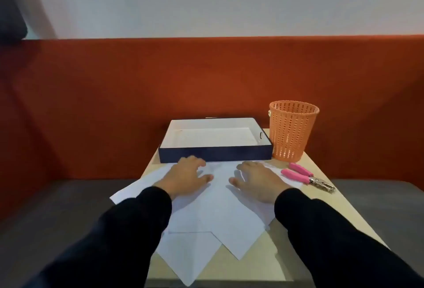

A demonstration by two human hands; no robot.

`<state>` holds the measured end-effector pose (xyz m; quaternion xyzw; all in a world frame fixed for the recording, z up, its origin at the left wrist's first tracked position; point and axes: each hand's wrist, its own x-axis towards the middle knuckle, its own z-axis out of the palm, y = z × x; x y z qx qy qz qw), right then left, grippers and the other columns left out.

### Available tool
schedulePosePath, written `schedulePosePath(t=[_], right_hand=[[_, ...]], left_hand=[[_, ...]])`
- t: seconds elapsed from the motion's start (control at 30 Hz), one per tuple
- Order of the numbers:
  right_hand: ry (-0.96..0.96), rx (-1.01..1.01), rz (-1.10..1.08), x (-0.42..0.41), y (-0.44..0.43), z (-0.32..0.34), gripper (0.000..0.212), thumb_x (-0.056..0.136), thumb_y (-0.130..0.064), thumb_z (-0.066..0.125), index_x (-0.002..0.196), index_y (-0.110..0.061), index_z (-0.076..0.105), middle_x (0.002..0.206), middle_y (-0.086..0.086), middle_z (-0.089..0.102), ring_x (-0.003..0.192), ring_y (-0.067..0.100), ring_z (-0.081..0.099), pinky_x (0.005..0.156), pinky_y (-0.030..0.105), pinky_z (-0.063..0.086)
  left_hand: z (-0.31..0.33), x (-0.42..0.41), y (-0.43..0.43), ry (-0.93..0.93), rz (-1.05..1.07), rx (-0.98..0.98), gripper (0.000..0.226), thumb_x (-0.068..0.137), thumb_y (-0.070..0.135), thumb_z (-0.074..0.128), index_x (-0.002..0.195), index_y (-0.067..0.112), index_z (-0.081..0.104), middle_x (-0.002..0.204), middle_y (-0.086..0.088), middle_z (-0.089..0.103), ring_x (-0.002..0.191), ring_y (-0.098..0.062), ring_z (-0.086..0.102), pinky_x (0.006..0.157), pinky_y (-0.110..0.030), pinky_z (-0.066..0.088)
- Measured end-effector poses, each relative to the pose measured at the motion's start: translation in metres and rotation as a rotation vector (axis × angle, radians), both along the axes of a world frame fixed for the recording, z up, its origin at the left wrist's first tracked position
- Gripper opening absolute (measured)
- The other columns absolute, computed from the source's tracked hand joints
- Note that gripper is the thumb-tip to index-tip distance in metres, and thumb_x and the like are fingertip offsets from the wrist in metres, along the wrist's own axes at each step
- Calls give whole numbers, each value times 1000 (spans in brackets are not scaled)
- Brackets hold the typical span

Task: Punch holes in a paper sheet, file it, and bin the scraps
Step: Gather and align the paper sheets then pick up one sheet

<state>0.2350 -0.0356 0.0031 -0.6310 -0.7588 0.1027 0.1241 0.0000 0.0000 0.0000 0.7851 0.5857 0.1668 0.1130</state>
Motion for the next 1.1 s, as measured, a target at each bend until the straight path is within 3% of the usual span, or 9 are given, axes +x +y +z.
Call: schedulePosePath(t=[0.17, 0.33, 0.57, 0.73, 0.8, 0.87, 0.93, 1.1], right_hand=[[8, -21, 41, 0, -5, -10, 64, 99, -61, 41, 149, -22, 44, 162, 1, 36, 149, 20, 27, 117, 37, 24], [-43, -24, 97, -4, -6, -14, 66, 100, -62, 38, 153, -23, 38, 167, 2, 27, 152, 21, 19, 120, 38, 19], [4, 5, 192, -2, -10, -19, 71, 95, -67, 47, 157, -34, 36, 170, -9, 22, 157, 13, 12, 123, 34, 15], [92, 17, 275, 2, -5, -19, 67, 87, -70, 56, 147, -40, 51, 159, -20, 39, 148, 2, 27, 123, 33, 25], [140, 86, 169, 3, 4, -17, 68, 86, -70, 55, 146, -38, 51, 158, -19, 42, 146, 4, 33, 121, 35, 28], [71, 157, 75, 7, 16, -17, 67, 88, -67, 54, 144, -31, 54, 156, -12, 46, 144, 10, 38, 117, 32, 31], [2, 156, 51, 10, 23, -19, 66, 89, -67, 52, 140, -25, 58, 150, -7, 52, 139, 14, 43, 113, 33, 35], [60, 177, 56, 8, 24, -27, 59, 88, -65, 55, 133, -28, 63, 135, -14, 59, 129, 11, 47, 105, 31, 39]], left_hand=[[-28, -5, -12, -37, 65, 14, 61, 92, 67, 47, 142, 33, 52, 155, 12, 40, 145, -12, 30, 117, -33, 27], [-31, -8, -6, -207, 110, -34, 54, 88, 66, 54, 134, 37, 57, 147, 20, 47, 138, -6, 37, 113, -32, 34], [-22, -25, 7, -326, 62, -183, 48, 89, 59, 61, 131, 37, 58, 146, 15, 48, 128, -5, 44, 100, -23, 31], [-23, -21, -1, -152, 85, -126, 53, 86, 57, 66, 134, 33, 59, 150, 17, 43, 139, -6, 35, 109, -25, 29], [-21, -19, -3, -124, 90, -125, 54, 86, 57, 66, 135, 35, 57, 152, 17, 41, 142, -7, 32, 112, -28, 28], [-19, -19, -4, -130, 87, -140, 54, 86, 57, 66, 135, 36, 57, 153, 17, 40, 142, -8, 32, 112, -29, 30], [-18, -18, -4, -120, 85, -145, 54, 87, 57, 66, 135, 36, 56, 153, 17, 40, 142, -8, 32, 112, -29, 30], [-14, -17, -5, -124, 79, -162, 50, 88, 55, 65, 134, 36, 57, 153, 16, 41, 142, -9, 32, 113, -32, 31]])
